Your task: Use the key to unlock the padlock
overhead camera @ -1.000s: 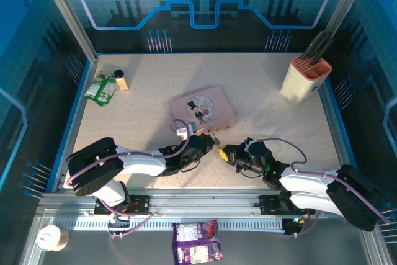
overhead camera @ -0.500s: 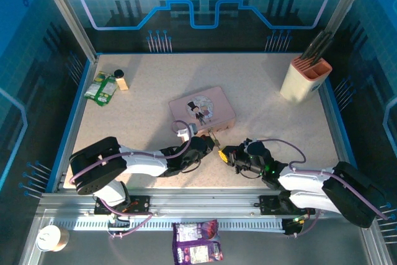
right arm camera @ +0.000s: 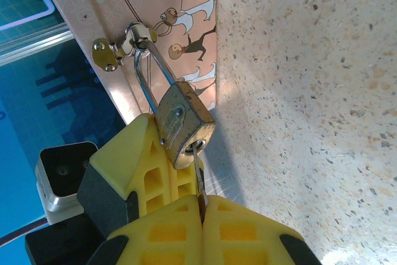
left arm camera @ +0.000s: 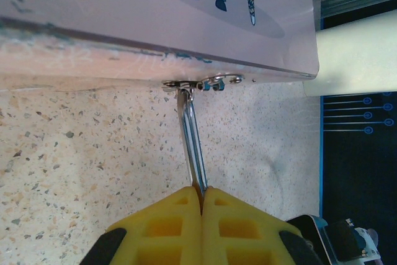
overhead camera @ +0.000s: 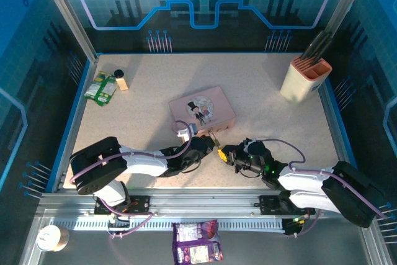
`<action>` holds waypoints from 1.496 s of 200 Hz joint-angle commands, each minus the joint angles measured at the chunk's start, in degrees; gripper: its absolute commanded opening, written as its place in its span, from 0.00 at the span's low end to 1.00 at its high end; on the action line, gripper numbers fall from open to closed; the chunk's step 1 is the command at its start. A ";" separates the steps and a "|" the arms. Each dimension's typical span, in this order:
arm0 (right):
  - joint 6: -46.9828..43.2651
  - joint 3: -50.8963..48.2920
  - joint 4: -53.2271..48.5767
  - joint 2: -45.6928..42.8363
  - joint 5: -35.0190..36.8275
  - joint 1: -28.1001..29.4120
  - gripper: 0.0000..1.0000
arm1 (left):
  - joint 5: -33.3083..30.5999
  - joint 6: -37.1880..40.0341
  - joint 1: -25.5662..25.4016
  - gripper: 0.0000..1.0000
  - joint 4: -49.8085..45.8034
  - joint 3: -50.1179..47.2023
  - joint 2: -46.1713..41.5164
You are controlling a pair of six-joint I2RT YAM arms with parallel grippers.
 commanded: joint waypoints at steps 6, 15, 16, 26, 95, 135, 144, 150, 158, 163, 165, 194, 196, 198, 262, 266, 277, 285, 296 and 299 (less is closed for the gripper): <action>-0.45 0.71 7.67 1.86 4.00 -2.19 0.00 | 8.18 -0.39 -4.02 0.00 7.17 0.09 -1.62; -1.02 0.60 9.32 3.24 3.36 -2.22 0.00 | 8.24 -0.72 -4.02 0.00 8.18 -0.25 -1.90; -1.05 0.56 9.56 3.40 3.33 -2.22 0.00 | 8.20 -0.75 -4.02 0.00 8.22 -0.27 -1.94; -1.48 0.22 11.10 4.89 2.87 -2.21 0.00 | 8.09 -1.18 -3.97 0.00 8.59 -0.38 -2.46; -6.13 -3.13 32.38 18.34 1.41 -2.66 0.00 | 7.58 -4.03 -3.05 0.00 12.75 -2.04 -3.47; -9.33 -3.47 40.37 28.00 -4.12 -5.51 0.00 | 7.24 -4.30 -2.44 0.00 12.81 -3.43 -4.37; -10.41 -2.75 40.34 28.43 -5.71 -5.71 0.00 | 6.96 -4.05 -2.28 0.00 12.05 -3.74 -4.93; -11.08 -2.35 40.35 28.36 -6.29 -5.85 0.00 | 6.72 -4.00 -2.22 0.00 11.43 -3.97 -5.38; -11.68 -1.99 40.37 28.26 -7.05 -6.10 0.00 | 6.39 -3.89 -2.17 0.00 10.47 -4.24 -5.91; -11.73 -1.79 40.36 28.49 -7.63 -6.39 0.00 | 6.22 -3.82 -2.13 0.00 9.63 -4.29 -6.21; -11.77 -1.77 40.37 28.63 -7.90 -6.60 0.00 | 6.14 -3.83 -2.05 0.00 9.22 -4.33 -6.31; -13.09 -2.86 40.29 29.91 -10.42 -8.04 0.00 | 5.47 -3.25 -1.14 0.00 -5.72 -3.03 -9.50; -13.18 -3.04 40.26 29.99 -10.59 -8.13 0.00 | 5.32 -3.03 -1.10 0.02 -7.81 -2.69 -9.92; -13.38 -3.31 40.17 30.01 -10.66 -8.33 0.00 | 5.10 -2.78 -0.98 0.03 -9.97 -2.26 -10.31; -19.01 -6.24 40.36 35.30 -15.33 -10.53 0.00 | -2.71 10.61 -1.91 0.42 -8.42 -6.57 -12.87; -19.28 -6.10 40.36 35.79 -15.70 -10.64 0.00 | -2.79 11.98 -2.26 0.44 -6.87 -6.11 -12.03; -20.28 -5.98 40.37 36.51 -16.45 -10.81 0.00 | -3.04 16.17 -3.24 0.49 -3.98 -4.55 -9.01; -20.74 -6.02 40.37 36.64 -16.89 -11.04 0.00 | -2.82 18.08 -3.53 0.51 -2.22 -3.37 -6.80; -21.36 -6.22 40.33 36.46 -17.39 -11.38 0.00 | -3.34 18.42 -3.57 0.54 -1.77 -2.06 -3.89; -21.50 -6.30 40.33 36.35 -17.48 -11.57 0.00 | -3.57 18.28 -3.58 0.55 -1.74 -1.79 -3.22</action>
